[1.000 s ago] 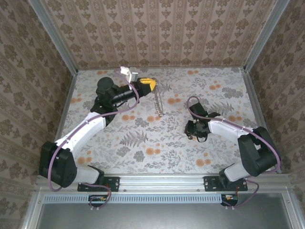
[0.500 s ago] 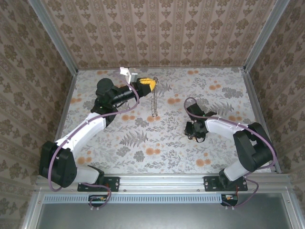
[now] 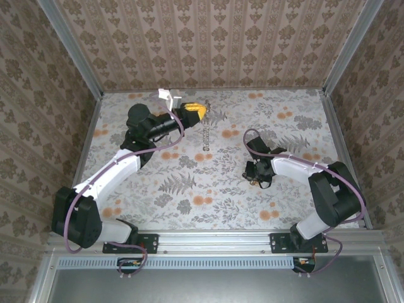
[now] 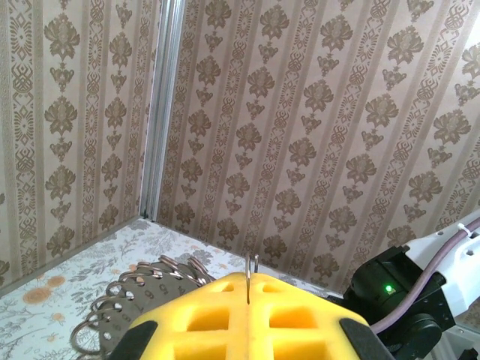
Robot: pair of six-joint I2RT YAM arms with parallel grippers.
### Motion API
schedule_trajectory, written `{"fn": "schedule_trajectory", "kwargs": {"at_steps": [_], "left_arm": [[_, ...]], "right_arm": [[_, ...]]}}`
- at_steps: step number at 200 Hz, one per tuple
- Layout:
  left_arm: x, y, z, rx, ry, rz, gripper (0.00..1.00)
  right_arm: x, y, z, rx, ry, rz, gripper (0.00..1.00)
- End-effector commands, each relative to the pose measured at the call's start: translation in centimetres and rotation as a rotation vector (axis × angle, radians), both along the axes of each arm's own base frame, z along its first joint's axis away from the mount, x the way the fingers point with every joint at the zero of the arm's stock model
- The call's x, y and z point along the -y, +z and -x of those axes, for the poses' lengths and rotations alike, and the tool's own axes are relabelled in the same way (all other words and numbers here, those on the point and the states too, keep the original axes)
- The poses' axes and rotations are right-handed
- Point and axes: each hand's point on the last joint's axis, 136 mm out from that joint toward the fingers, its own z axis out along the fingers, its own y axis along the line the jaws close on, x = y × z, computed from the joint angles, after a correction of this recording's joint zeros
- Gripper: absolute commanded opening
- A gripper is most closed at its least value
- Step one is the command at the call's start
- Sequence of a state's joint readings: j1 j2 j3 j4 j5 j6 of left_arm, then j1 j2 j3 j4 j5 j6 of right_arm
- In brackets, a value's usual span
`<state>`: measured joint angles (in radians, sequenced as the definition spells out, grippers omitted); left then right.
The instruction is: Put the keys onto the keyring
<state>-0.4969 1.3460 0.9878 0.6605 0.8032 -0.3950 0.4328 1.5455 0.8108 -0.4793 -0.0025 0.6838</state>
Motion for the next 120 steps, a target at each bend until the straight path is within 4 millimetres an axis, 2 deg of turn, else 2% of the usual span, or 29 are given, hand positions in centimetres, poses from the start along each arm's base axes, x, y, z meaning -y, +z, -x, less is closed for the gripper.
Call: {"fn": "schedule_trajectory", "kwargs": {"at_steps": [1,26,80,97,120], "left_arm": [[-0.3,1.6,0.6,0.054,-0.013,0.041,0.00],[-0.3,1.6,0.6,0.052,-0.013,0.044,0.00],[-0.2,1.6,0.6,0.049,-0.014,0.045,0.00],[-0.2,1.5,0.6,0.045,-0.014,0.045,0.00],[-0.3,1.4,0.5,0.043,-0.011,0.044,0.00]], "right_arm": [[0.4,0.9,0.3,0.002,0.009,0.028,0.10],[0.3,1.3,0.1,0.015,0.020,0.024,0.00],[-0.8,3.0,-0.8,0.071,0.050,-0.030,0.00],[-1.6,3.9,-1.4,0.106,0.062,-0.075,0.00],[-3.6,5.2,-2.1,0.163,0.102,-0.190,0.00]]}}
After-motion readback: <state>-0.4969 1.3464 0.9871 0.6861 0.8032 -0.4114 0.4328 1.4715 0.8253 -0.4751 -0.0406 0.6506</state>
